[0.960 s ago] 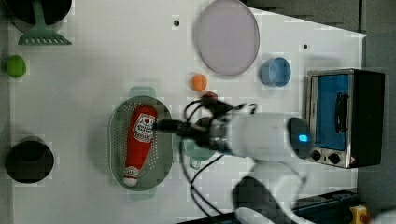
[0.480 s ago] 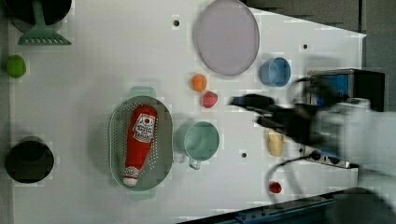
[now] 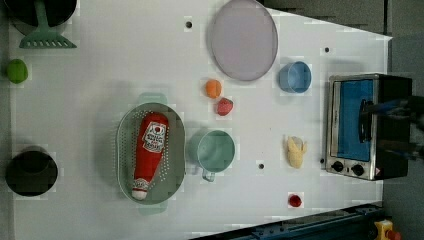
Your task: Pick Ketchup from the table and place it in strainer.
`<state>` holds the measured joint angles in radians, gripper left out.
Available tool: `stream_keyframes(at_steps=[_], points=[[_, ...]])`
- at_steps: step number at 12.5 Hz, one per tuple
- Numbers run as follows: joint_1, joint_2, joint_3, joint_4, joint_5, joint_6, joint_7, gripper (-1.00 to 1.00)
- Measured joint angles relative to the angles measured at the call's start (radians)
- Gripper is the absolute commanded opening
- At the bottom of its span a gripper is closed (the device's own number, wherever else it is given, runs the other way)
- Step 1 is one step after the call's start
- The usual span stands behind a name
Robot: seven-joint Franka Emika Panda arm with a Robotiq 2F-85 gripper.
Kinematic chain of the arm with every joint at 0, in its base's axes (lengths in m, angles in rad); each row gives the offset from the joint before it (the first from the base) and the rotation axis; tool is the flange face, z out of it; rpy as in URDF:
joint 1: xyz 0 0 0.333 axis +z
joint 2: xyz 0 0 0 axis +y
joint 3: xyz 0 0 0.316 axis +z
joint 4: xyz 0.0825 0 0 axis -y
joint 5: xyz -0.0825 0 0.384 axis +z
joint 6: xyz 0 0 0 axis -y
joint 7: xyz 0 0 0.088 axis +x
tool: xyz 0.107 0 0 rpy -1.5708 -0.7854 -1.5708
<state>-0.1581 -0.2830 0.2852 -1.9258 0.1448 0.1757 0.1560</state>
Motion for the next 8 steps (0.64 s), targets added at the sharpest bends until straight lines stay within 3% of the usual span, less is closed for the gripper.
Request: stream_keyframes(at_steps=[5, 8], points=[[-0.059, 0.002, -0.141, 0.017, -0.089, -0.037, -0.036, 1.0], [-0.069, 0.041, -0.146, 0.01, -0.098, -0.036, -0.038, 1.0]])
